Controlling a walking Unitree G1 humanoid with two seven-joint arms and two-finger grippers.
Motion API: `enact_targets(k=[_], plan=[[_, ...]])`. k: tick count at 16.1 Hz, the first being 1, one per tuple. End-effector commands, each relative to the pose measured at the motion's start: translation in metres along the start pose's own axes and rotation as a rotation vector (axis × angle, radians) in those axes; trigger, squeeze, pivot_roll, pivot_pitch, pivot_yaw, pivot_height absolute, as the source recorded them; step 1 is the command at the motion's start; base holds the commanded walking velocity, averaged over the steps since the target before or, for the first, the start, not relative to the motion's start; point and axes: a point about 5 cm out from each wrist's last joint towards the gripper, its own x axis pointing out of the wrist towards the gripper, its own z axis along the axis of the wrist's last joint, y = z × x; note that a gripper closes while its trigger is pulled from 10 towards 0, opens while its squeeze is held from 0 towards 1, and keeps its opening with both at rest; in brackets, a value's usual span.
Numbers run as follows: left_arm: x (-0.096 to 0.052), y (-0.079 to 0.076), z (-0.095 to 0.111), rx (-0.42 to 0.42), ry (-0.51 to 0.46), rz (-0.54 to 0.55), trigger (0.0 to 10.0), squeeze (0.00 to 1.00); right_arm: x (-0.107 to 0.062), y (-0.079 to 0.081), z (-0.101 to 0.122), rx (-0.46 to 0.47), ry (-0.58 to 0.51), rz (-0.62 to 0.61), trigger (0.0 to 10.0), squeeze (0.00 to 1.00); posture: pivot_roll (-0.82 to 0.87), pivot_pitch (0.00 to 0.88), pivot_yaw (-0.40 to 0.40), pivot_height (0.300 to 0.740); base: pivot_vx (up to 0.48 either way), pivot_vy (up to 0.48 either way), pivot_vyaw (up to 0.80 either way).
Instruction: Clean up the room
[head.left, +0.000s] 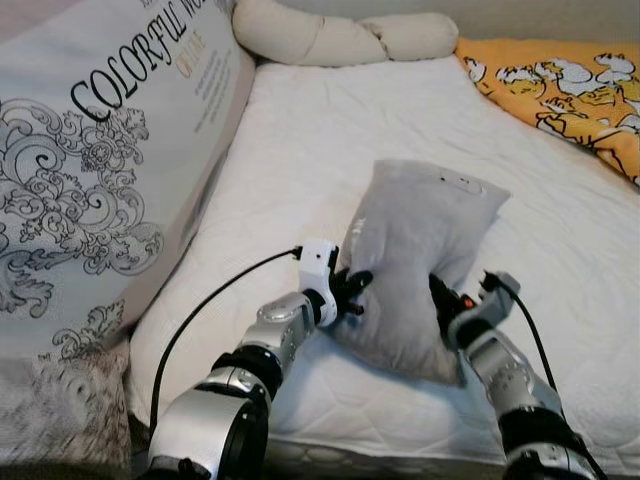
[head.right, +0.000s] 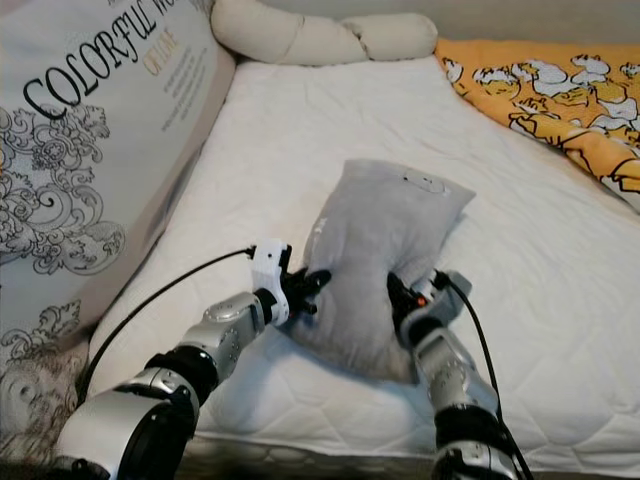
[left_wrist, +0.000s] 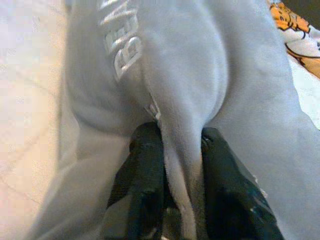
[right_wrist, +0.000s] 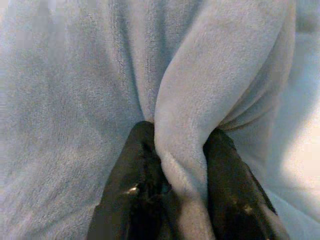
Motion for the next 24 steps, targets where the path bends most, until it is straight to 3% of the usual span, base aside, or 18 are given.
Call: enact_targets(k=[1,5,9,11,13,15,16,17,18,19,20,21,22,23,24], plan=[[0.001,-0.002,0.003,0.016,-0.017,-0.014,0.0,0.00,0.007,0.014,-0.014,0.003,0.058,0.050,0.0,0.00,-0.02,0.017,0.050,0.740,0.000,0.000,0.00],[-0.020,0.021,0.045,0.117,-0.195,-0.018,0.0,0.00,0.026,0.061,-0.007,-0.064,0.057,0.223,0.0,0.00,0.04,0.008,0.023,0.740,0.000,0.000,0.00],[-0.063,0.035,0.096,0.299,-0.343,0.052,0.0,0.00,0.040,0.105,-0.015,-0.129,0.102,0.374,0.0,0.00,0.08,0.011,-0.006,0.740,0.000,0.000,0.00],[-0.096,0.039,0.123,0.400,-0.401,0.131,0.0,0.00,0.047,0.125,-0.023,-0.173,0.134,0.427,0.0,0.00,0.10,0.017,-0.019,0.740,0.000,0.000,0.00],[-0.137,0.045,0.142,0.534,-0.409,0.248,0.0,0.00,0.052,0.145,-0.031,-0.199,0.157,0.459,0.0,0.00,0.13,0.023,-0.034,0.740,0.000,0.000,0.00],[-0.151,0.045,0.142,0.582,-0.393,0.279,0.0,0.00,0.053,0.150,-0.036,-0.193,0.167,0.457,0.0,0.00,0.15,0.025,-0.046,0.740,0.000,0.000,0.00],[-0.161,0.047,0.130,0.640,-0.315,0.311,0.0,0.00,0.053,0.149,-0.050,-0.219,0.205,0.417,0.0,0.00,0.15,0.025,-0.046,0.740,0.000,0.000,0.00],[-0.163,0.047,0.128,0.655,-0.294,0.321,0.0,0.00,0.053,0.148,-0.053,-0.231,0.217,0.403,1.4,0.00,0.15,0.025,-0.046,0.740,0.000,0.000,0.00],[-0.172,0.046,0.123,0.784,-0.238,0.377,0.0,0.00,0.050,0.144,-0.070,-0.251,0.262,0.353,2.5,0.00,0.18,0.030,-0.059,0.740,0.000,0.000,0.00],[-0.175,0.046,0.125,0.812,-0.244,0.407,0.0,0.00,0.049,0.144,-0.075,-0.260,0.272,0.338,5.1,0.00,0.18,0.030,-0.059,0.740,0.000,0.000,0.00],[-0.181,0.049,0.128,0.855,-0.264,0.481,0.0,0.00,0.048,0.142,-0.081,-0.318,0.287,0.295,10.0,0.00,0.20,0.035,-0.067,0.740,0.000,0.000,0.00],[-0.188,0.057,0.130,0.947,-0.268,0.573,0.0,0.00,0.045,0.137,-0.090,-0.419,0.314,0.260,10.0,0.00,0.20,0.035,-0.067,0.740,0.000,0.000,0.00],[-0.192,0.062,0.130,0.965,-0.274,0.623,0.0,0.00,0.043,0.135,-0.094,-0.411,0.336,0.278,10.0,0.00,0.21,0.037,-0.073,0.740,0.000,0.000,0.00],[-0.194,0.064,0.130,0.971,-0.276,0.646,0.0,0.00,0.043,0.134,-0.094,-0.394,0.336,0.281,10.0,0.67,0.22,0.038,-0.078,0.740,0.000,0.000,0.00],[-0.193,0.070,0.127,1.013,-0.261,0.682,0.0,0.00,0.043,0.129,-0.091,-0.310,0.309,0.268,10.0,1.00,0.21,0.035,-0.079,0.740,0.000,0.000,0.00]])
